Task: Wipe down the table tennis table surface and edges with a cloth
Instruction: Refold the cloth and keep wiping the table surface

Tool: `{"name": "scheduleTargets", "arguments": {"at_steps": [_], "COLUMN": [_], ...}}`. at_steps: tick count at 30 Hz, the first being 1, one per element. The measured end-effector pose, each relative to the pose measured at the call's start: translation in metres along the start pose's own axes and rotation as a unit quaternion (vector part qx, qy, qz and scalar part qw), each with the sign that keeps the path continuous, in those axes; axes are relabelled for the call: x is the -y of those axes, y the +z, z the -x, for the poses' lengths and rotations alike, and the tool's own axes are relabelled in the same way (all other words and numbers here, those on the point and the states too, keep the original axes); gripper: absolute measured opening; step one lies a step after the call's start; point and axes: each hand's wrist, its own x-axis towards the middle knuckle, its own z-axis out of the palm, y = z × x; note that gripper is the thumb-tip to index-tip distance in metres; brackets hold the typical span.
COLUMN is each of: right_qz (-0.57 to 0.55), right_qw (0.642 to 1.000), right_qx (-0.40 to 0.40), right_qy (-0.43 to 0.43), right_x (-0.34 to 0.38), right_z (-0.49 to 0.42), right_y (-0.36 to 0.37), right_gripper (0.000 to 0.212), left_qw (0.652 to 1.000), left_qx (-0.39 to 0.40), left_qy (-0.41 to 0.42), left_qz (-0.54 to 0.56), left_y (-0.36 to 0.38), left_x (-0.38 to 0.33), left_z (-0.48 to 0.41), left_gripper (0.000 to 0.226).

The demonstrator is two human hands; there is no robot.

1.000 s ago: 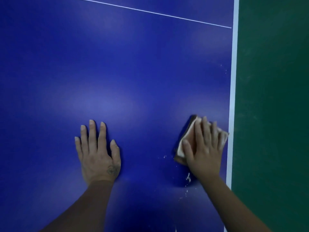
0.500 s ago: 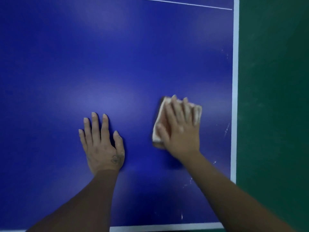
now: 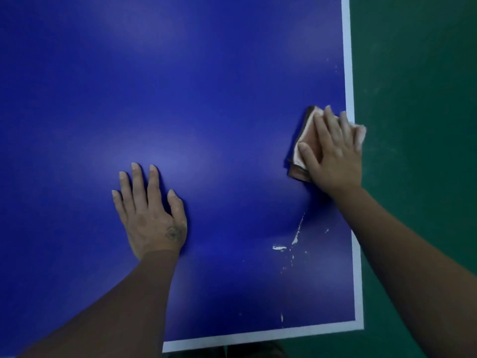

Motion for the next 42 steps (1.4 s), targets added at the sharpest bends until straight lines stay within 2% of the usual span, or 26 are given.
{"name": "scheduleTargets", "arguments": {"at_steps": [7, 13, 16, 19, 21, 23, 25, 29, 32, 35, 37, 40, 42], "right_qz": [-0.016, -0.001, -0.004, -0.019, -0.022, -0.022, -0.02, -0.008, 0.014, 0.023, 0.019, -0.015, -0.024], "right_qw": [0.995, 0.996, 0.996, 0.984, 0.974, 0.97, 0.976, 0.996, 1.0, 0.998, 1.0, 0.993, 0.99], "right_qx": [-0.034, -0.012, -0.003, -0.018, -0.026, -0.033, -0.035, -0.031, -0.018, 0.008, 0.012, -0.009, -0.012], "right_qy": [0.094, 0.085, 0.085, 0.175, 0.225, 0.239, 0.212, 0.079, -0.007, -0.057, -0.009, 0.116, 0.139], "right_x": [0.017, 0.062, 0.059, 0.051, 0.056, 0.069, 0.085, 0.108, 0.102, 0.085, 0.084, 0.103, 0.127], "right_z": [0.112, 0.235, 0.232, 0.194, 0.171, 0.156, 0.153, 0.203, 0.262, 0.276, 0.252, 0.2, 0.176], "right_y": [0.012, 0.026, 0.019, 0.011, 0.01, 0.011, 0.016, 0.031, 0.037, 0.031, 0.027, 0.023, 0.024], "right_gripper": [0.075, 0.077, 0.076, 0.073, 0.073, 0.074, 0.074, 0.073, 0.075, 0.075, 0.074, 0.074, 0.075], "left_qw": [1.0, 0.999, 0.996, 0.99, 0.99, 0.991, 0.992, 0.993, 0.994, 0.994, 0.994, 0.995, 0.995], "left_qx": [0.027, 0.045, 0.072, 0.08, 0.08, 0.083, 0.082, 0.08, 0.075, 0.078, 0.077, 0.075, 0.069], "left_qy": [-0.003, 0.006, 0.055, 0.115, 0.107, 0.086, 0.074, 0.066, 0.068, 0.065, 0.064, 0.066, 0.068], "left_qz": [0.004, 0.004, 0.003, -0.025, -0.042, -0.053, -0.053, -0.049, -0.039, -0.032, -0.034, -0.028, -0.026], "left_y": [-0.005, -0.014, -0.021, -0.033, -0.042, -0.046, -0.046, -0.045, -0.045, -0.046, -0.045, -0.045, -0.045], "left_x": [-0.004, -0.006, 0.007, 0.037, 0.056, 0.063, 0.064, 0.062, 0.063, 0.062, 0.062, 0.063, 0.062], "left_z": [-0.001, -0.001, 0.011, 0.055, 0.099, 0.128, 0.133, 0.131, 0.134, 0.134, 0.134, 0.133, 0.133], "left_gripper": [0.064, 0.067, 0.066, 0.065, 0.065, 0.067, 0.067, 0.067, 0.067, 0.067, 0.067, 0.067, 0.066]}}
